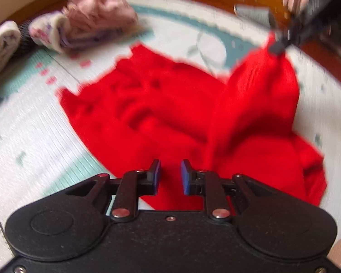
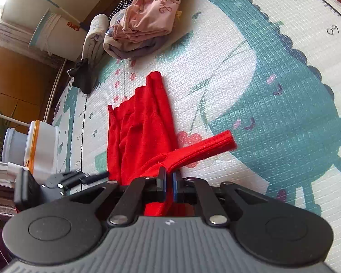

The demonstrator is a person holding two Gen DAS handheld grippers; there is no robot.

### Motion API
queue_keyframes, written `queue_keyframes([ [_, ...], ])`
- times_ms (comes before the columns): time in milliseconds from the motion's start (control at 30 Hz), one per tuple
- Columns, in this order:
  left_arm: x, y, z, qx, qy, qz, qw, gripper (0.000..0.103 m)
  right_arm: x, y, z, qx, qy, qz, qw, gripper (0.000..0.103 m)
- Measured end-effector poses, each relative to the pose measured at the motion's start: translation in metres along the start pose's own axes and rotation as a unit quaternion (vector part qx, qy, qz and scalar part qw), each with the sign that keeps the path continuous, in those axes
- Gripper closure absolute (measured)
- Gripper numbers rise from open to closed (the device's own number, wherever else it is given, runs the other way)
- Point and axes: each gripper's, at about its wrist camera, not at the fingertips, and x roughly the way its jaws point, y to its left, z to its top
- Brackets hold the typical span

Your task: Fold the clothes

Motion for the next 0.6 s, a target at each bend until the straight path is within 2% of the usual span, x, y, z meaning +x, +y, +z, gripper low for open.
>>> queue_keyframes([
  [133, -0.027, -0.007, -0.007, -0.011, -0.031, -0.026, 0.9991, 0.087, -0.002, 0.010, 0.002, -0.012, -0.004, 0.007, 1.000, 0.095],
  [233, -0.053, -0.030, -0.022, -0.004, -0.046, -0.058, 0.9972, 0.087, -0.004, 0.019, 0.004, -0.028, -0.007, 0.009, 1.000, 0.095],
  [367, -0.051, -0.074, -0.056, 0.000, -0.012, -0.090, 0.9959, 0.087, -0.003, 0.028, 0.007, -0.043, -0.012, 0.003, 0.999, 0.095],
  [500, -0.064, -0.093, -0.076, -0.024, -0.038, -0.085, 0.9953, 0.087, 0.001, 0.036, 0.015, -0.053, -0.020, -0.004, 0.998, 0.095],
  [600, -0.076, -0.102, -0.082, -0.021, -0.062, -0.064, 0.9958, 0.087, 0.006, 0.048, 0.021, -0.073, -0.021, -0.011, 0.997, 0.095],
])
